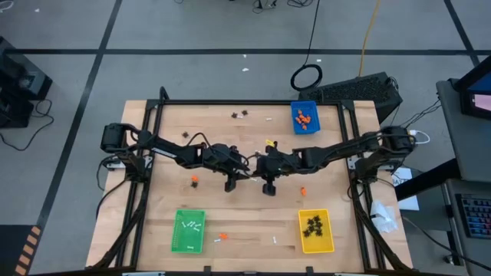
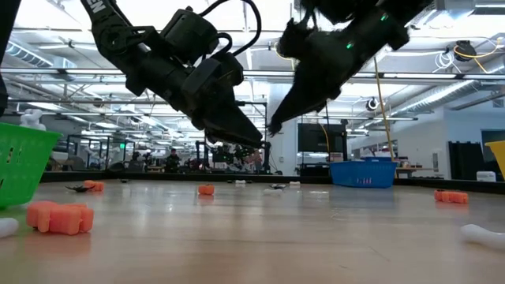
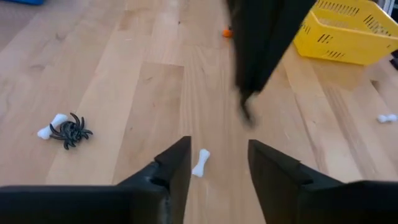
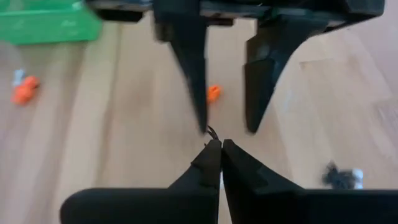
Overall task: Sort Halloween decoration
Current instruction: Put the black spider toy into the yellow bin
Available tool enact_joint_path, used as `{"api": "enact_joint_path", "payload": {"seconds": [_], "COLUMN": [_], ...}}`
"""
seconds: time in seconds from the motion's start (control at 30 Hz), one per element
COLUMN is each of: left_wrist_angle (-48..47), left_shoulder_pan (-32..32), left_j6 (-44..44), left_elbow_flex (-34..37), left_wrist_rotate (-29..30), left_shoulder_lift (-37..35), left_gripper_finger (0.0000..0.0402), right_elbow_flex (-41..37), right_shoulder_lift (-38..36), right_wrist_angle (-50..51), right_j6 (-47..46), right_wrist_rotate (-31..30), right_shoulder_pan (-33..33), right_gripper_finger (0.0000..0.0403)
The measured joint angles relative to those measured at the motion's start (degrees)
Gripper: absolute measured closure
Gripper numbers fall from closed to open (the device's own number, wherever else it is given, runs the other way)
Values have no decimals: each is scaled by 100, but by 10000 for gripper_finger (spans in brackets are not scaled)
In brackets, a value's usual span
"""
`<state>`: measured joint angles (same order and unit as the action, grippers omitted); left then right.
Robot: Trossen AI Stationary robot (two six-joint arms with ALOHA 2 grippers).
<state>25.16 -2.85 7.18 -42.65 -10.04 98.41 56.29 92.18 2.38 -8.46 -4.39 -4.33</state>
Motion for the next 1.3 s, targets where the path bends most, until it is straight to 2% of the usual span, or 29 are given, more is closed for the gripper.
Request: {"api": "enact_joint_path", "payload": {"seconds": [0.1, 0.23, 0.4, 0.53, 0.67, 0.8, 0.9, 1.1, 1.3], "left_wrist_angle": [-10, 13, 162, 272, 327, 330, 300, 320, 459], "left_shoulder_pan": [0, 0, 0, 0, 0, 0, -1, -144, -207], "left_j6": [-168, -201, -210, -325, -345, -359, -424, -622, -675], "left_elbow_flex": [2, 2, 7, 8, 9, 9, 11, 125, 399], "left_wrist_rotate": [-2, 8, 24, 36, 44, 46, 46, 47, 327], "left_shoulder_lift": [0, 0, 0, 0, 0, 0, 0, 0, 0], "left_gripper_finger": [222, 216, 215, 215, 215, 215, 215, 215, 222], "right_elbow_flex": [2, 9, 11, 11, 11, 11, 9, 9, 9], "right_shoulder_lift": [-331, -767, -1114, -1208, -1178, -931, -687, -360, -315], "right_wrist_angle": [437, 1253, 2288, 2849, 3335, 4097, 4518, 4543, 4509], "right_j6": [-230, -919, -2486, -3985, -5422, -6522, -6746, -6479, -6383], "right_wrist_rotate": [-1, -2, 47, 391, 511, 486, 523, 595, 607], "right_shoulder_pan": [-195, -630, -1458, -2312, -3105, -3537, -3616, -3498, -3425], "right_gripper_finger": [403, 403, 403, 403, 403, 403, 403, 398, 349]}}
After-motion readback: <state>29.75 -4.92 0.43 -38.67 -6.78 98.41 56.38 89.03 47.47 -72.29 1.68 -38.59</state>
